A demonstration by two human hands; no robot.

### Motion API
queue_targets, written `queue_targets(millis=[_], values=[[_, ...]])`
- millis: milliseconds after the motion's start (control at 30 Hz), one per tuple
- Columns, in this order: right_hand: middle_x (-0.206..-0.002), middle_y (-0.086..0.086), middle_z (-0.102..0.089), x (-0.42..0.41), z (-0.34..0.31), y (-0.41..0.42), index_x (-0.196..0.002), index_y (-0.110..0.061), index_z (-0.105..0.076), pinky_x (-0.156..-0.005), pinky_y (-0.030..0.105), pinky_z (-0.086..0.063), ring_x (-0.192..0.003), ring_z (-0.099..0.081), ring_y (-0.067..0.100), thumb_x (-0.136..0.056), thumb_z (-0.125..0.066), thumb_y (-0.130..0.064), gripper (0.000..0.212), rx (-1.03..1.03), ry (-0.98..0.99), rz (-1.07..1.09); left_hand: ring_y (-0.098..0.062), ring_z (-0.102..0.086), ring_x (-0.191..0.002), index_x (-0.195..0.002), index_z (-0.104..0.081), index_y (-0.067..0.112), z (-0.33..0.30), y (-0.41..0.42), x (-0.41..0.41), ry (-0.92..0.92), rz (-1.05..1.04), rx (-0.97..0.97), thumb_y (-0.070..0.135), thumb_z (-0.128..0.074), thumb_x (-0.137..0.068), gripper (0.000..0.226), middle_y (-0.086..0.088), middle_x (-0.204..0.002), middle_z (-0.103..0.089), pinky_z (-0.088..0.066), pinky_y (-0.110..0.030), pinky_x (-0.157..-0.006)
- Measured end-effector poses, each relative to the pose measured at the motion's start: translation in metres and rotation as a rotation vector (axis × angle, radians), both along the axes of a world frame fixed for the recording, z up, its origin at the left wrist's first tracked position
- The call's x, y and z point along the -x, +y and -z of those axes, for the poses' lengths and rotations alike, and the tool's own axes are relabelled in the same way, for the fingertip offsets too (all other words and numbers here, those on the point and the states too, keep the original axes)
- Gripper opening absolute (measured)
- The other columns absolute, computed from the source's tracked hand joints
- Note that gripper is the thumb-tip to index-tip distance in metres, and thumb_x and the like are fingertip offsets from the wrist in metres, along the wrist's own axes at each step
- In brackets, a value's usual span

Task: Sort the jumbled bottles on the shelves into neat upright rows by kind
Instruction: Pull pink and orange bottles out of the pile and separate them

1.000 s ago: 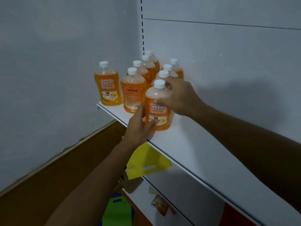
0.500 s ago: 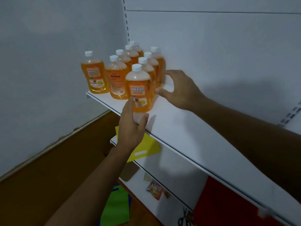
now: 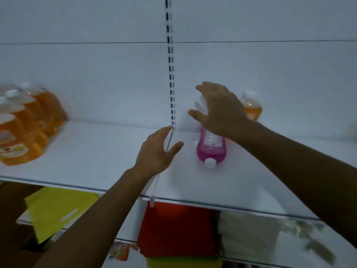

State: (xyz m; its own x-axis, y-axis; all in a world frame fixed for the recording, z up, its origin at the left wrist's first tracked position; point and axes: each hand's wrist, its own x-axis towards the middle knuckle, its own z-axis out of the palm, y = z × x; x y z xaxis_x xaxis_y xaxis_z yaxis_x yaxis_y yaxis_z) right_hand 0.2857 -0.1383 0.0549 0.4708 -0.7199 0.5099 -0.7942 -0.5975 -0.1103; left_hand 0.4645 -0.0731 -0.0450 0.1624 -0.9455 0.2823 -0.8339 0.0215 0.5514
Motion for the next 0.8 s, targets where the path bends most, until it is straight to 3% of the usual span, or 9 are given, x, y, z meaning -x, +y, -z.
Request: queue_targets(millis=[267, 500, 633, 733, 800], values=[[-0.151, 0.004, -0.037, 0.13, 0.009, -0.033, -0.146, -0.016, -0.032, -0.107, 0.043, -0.034, -0.137, -0.034, 0.028, -0.083, -0.072, -0.037, 0.078, -0.146, -0.12, 0.251, -0.023, -0.033, -0.141, -0.151, -0.026, 0.013, -0.018, -0.065, 0.103, -0.002, 0.233, -0.035, 0.047, -0.059, -0.091, 0.076, -0.005, -0.155, -0.033, -0.026, -0.034, -0.113], [-0.152, 0.006, -0.033, 0.143, 0.028, -0.069, -0.15, -0.018, -0.023, -0.109, 0.045, -0.034, -0.137, -0.033, 0.029, -0.081, -0.075, -0.034, 0.088, -0.258, -0.182, 0.215, -0.027, -0.039, -0.137, -0.15, -0.025, 0.012, -0.023, -0.112, 0.133, 0.036, 0.268, -0.124, 0.039, -0.069, -0.086, 0.082, -0.008, -0.153, -0.037, -0.034, -0.042, -0.111], [-0.145, 0.009, -0.038, 0.135, 0.04, -0.087, -0.149, -0.021, -0.019, -0.103, 0.048, -0.041, -0.13, -0.04, 0.031, -0.076, -0.078, -0.03, 0.094, -0.314, -0.233, 0.134, -0.024, -0.051, -0.124, -0.14, -0.041, 0.013, -0.023, -0.123, 0.145, 0.009, 0.36, -0.091, 0.028, -0.07, -0.086, 0.063, -0.006, -0.138, -0.053, -0.036, -0.026, -0.098], [-0.136, 0.013, -0.037, 0.134, 0.048, -0.094, -0.145, -0.025, -0.024, -0.097, 0.048, -0.045, -0.122, -0.042, 0.033, -0.071, -0.08, -0.028, 0.092, -0.267, -0.241, 0.143, -0.021, -0.057, -0.114, -0.136, -0.045, 0.02, -0.021, -0.126, 0.146, 0.011, 0.454, -0.069, 0.032, -0.071, -0.082, 0.06, -0.001, -0.128, -0.06, -0.046, -0.041, -0.101], [-0.128, 0.014, -0.036, 0.136, 0.047, -0.093, -0.14, -0.025, -0.029, -0.093, 0.045, -0.047, -0.115, -0.044, 0.033, -0.072, -0.08, -0.024, 0.086, -0.26, -0.288, 0.134, -0.02, -0.055, -0.116, -0.139, -0.043, 0.023, -0.02, -0.123, 0.144, 0.029, 0.484, -0.07, 0.033, -0.07, -0.084, 0.062, 0.0, -0.13, -0.058, -0.044, -0.04, -0.103]])
